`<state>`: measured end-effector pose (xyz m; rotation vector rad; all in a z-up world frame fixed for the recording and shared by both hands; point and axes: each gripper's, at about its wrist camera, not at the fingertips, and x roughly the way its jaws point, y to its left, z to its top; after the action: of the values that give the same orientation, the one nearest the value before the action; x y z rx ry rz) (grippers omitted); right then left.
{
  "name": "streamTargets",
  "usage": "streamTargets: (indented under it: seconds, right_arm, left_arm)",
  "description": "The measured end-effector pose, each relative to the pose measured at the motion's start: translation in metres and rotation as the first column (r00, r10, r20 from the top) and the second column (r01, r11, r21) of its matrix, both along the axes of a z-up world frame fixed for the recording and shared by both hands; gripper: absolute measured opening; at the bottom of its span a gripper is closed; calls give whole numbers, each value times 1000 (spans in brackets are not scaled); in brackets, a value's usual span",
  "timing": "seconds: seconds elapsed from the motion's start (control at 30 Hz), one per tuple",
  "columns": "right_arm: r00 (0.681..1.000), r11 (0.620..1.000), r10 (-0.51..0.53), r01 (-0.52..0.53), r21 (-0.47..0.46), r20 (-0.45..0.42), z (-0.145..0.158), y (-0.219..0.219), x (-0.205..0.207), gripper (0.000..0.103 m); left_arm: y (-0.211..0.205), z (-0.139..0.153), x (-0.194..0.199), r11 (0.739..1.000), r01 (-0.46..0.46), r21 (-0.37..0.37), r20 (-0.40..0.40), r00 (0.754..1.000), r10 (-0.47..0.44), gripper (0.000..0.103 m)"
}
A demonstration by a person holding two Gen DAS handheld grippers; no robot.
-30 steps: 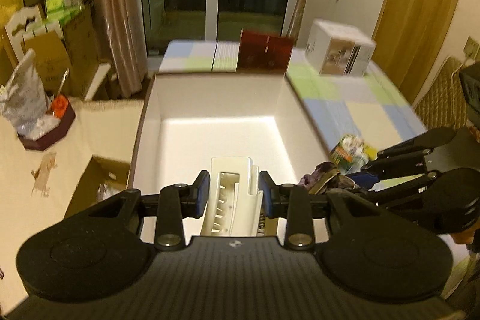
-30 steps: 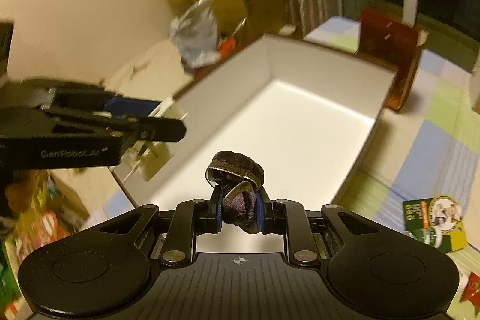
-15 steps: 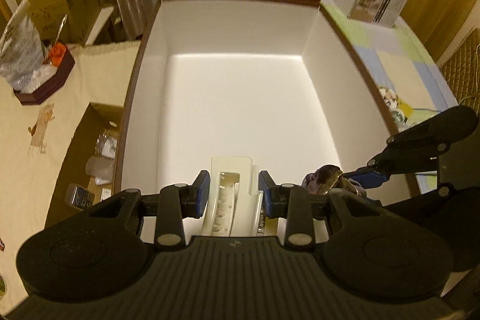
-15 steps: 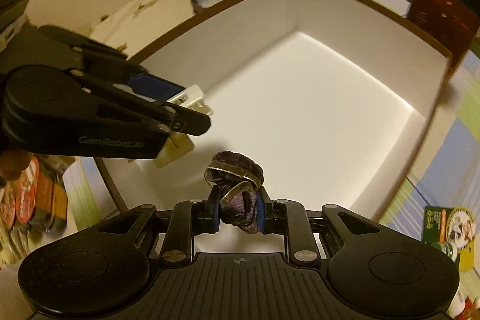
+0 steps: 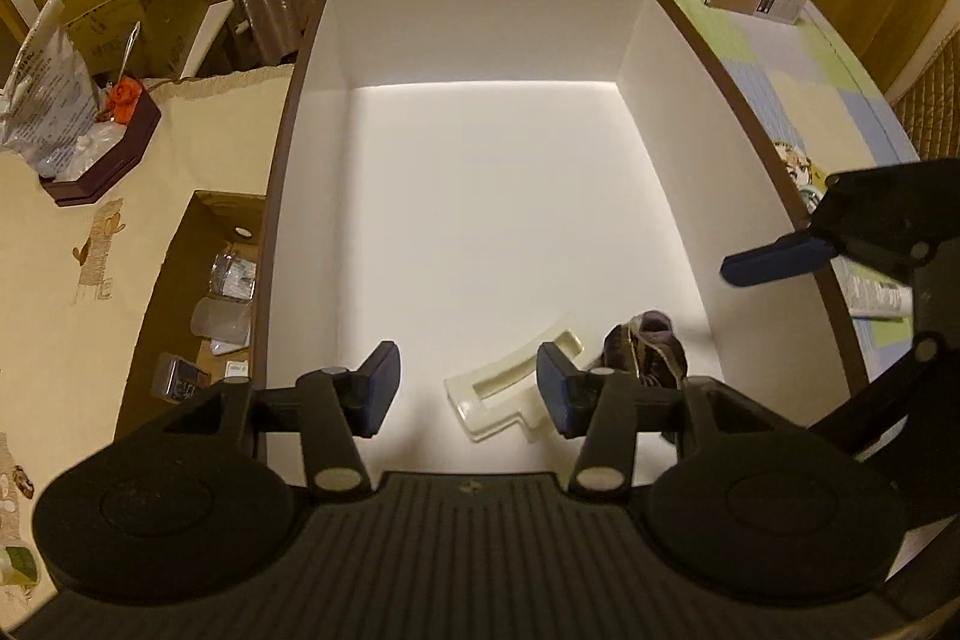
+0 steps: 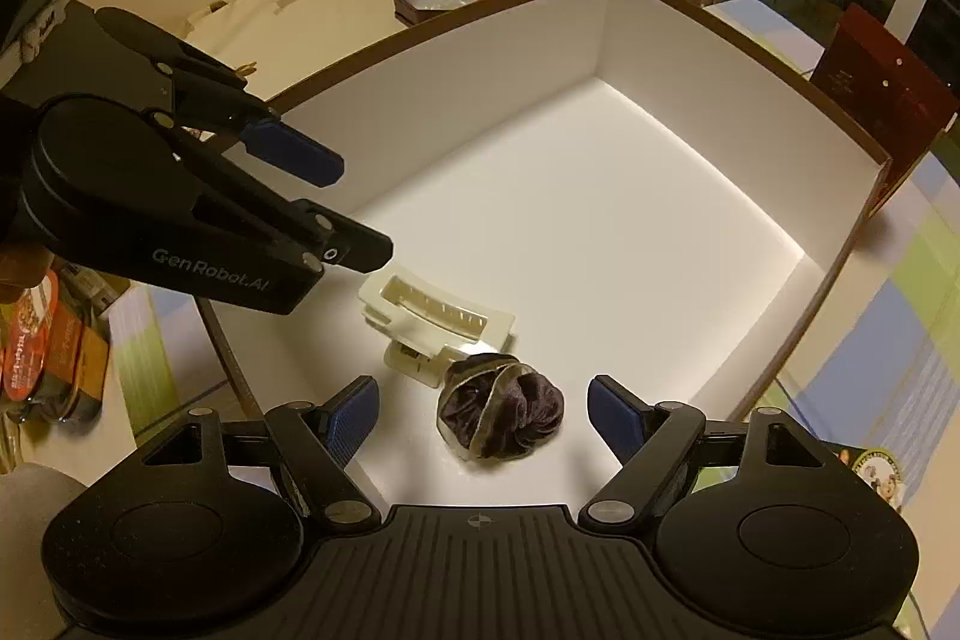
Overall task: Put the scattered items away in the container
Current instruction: 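Carry the clip and scrunchie into the box and open both tools, then withdraw both tools from the box back toward the remaining items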
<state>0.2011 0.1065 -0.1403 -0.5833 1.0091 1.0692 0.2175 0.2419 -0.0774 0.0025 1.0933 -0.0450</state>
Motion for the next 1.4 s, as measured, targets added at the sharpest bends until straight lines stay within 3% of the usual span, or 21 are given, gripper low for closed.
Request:
streamTargets:
  seconds: [0.77,0.87,1.4]
  right_arm:
    - [998,997,-67,67,24,3,43,-13,-24,83]
    - [997,996,-70,69,49,21,50,-19,-32,101]
    - [987,984,-144,136,115,67,87,-51,-60,101]
  left_arm:
    - [-27,47,-30,998,20,66,68,997,-24,77]
    - [-31,53,-37,997,14,79,70,997,-20,86]
    - [-54,93,-75,993,19,118,103,994,-31,99]
